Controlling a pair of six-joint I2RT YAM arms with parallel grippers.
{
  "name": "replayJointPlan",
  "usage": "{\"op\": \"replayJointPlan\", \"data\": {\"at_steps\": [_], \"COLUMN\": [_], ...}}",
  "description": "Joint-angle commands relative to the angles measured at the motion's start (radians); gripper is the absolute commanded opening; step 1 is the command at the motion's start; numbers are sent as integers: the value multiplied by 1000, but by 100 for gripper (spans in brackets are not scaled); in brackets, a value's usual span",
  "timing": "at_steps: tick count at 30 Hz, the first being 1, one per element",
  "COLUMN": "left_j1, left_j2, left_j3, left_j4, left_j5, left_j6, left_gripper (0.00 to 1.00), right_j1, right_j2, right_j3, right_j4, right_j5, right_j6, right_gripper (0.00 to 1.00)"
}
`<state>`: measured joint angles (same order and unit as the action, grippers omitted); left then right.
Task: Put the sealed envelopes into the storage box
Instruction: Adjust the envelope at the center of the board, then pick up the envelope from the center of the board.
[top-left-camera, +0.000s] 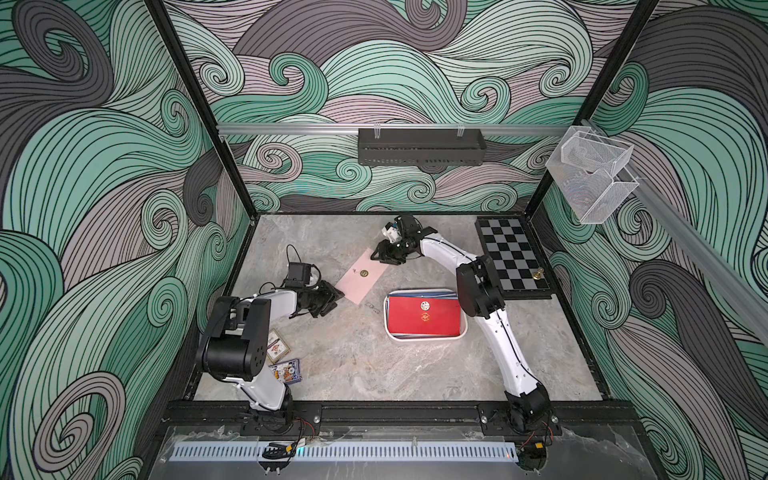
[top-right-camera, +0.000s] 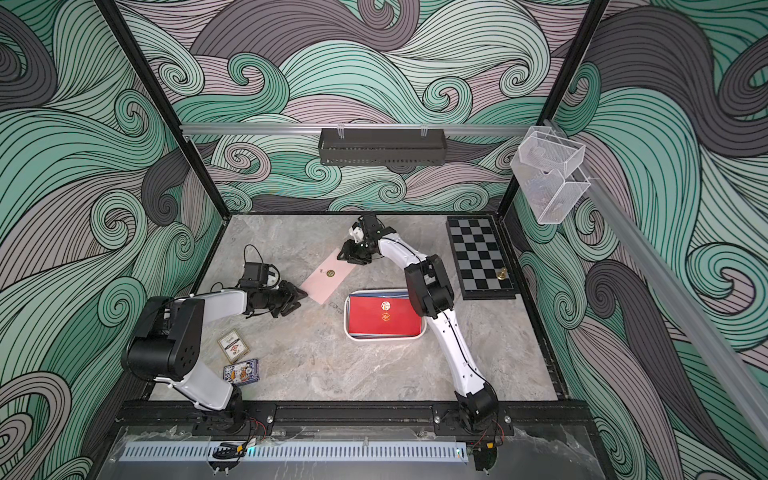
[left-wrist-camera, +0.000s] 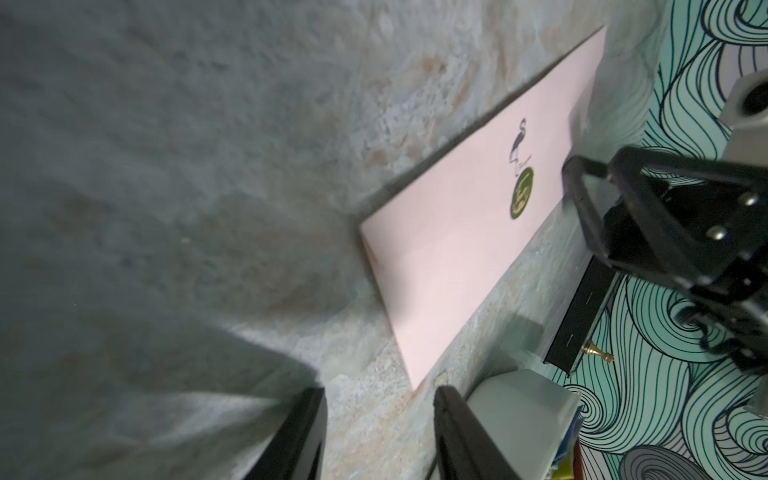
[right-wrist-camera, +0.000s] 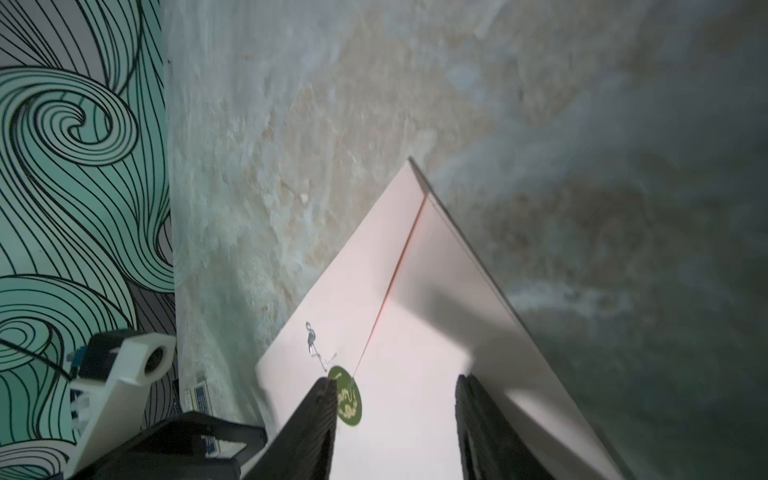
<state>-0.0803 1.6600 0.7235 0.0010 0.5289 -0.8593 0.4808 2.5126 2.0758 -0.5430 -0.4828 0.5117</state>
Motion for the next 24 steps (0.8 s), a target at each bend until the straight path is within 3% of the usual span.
{"op": "replayJointPlan", "data": {"at_steps": [1,6,11,15,24], "left_j1": [-16,-15,-13,-12,-12], "left_j2": [91,139,116,118,190], "left_j3": [27,97,151,191,262], "left_j4": [-25,-78,-196,-241,-243], "left_j5": [-28,-59,-149,-205,-177], "left_j6": [-8,30,122,163,169], "left_gripper": [47,47,47,47,47], "right_j1": [37,51,-3,-66,-110], "right_j2": [-96,-254,-317,-296,-123], "right_j3": [-182,-358,-376,-355,-186], "right_j4": [-23,63,68,65,27], "right_j5": [16,-43,-55,-42,8], "right_j6": [-26,-50,-80,-75,-63], "right_gripper": [51,53,54,54,54]}}
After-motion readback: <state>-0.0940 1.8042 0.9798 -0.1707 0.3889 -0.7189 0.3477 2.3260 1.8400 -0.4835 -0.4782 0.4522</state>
